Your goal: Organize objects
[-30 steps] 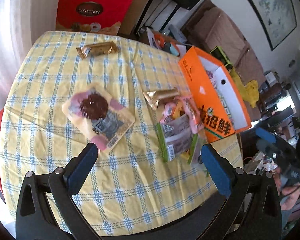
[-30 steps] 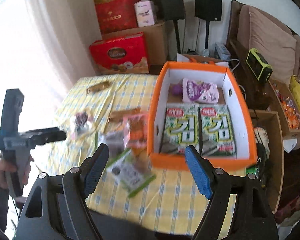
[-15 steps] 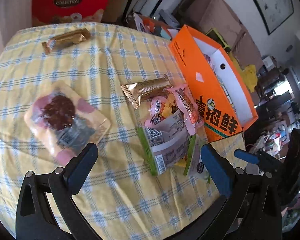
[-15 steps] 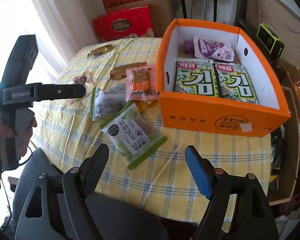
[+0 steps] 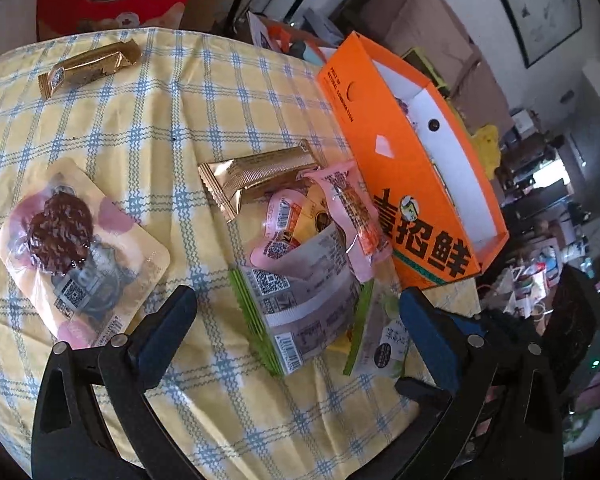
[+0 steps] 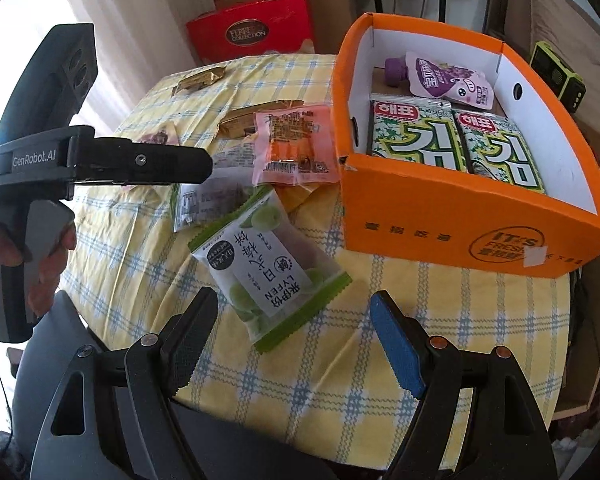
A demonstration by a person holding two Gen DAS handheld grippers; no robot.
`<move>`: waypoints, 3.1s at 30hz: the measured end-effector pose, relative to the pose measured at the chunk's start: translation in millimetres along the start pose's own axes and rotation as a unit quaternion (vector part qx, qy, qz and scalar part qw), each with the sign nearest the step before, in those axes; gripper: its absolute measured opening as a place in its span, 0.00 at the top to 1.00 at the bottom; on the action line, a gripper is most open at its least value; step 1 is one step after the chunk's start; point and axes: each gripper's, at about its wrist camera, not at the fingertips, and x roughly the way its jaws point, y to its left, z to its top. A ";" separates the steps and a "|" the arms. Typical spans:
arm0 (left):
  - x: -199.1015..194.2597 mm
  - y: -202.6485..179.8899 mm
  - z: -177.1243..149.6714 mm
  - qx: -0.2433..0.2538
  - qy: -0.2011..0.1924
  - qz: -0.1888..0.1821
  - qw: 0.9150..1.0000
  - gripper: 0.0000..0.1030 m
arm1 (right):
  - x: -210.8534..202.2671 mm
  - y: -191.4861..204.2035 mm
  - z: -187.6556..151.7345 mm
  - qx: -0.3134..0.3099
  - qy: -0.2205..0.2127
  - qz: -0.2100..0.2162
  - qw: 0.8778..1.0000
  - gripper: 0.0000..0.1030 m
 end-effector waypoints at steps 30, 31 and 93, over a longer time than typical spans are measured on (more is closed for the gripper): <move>-84.7 -40.2 -24.5 0.226 -0.044 0.225 0.947 0.95 | 6.0 13.1 8.1 -0.009 0.011 0.022 1.000 0.49; -80.9 -40.4 -27.8 0.230 -0.036 0.225 0.946 0.95 | 5.3 14.4 8.1 -0.010 0.012 0.025 1.000 0.49; -52.3 -27.6 -35.5 0.051 -0.033 0.152 0.986 0.61 | -20.8 32.6 33.9 -0.031 -0.022 -0.001 0.999 0.54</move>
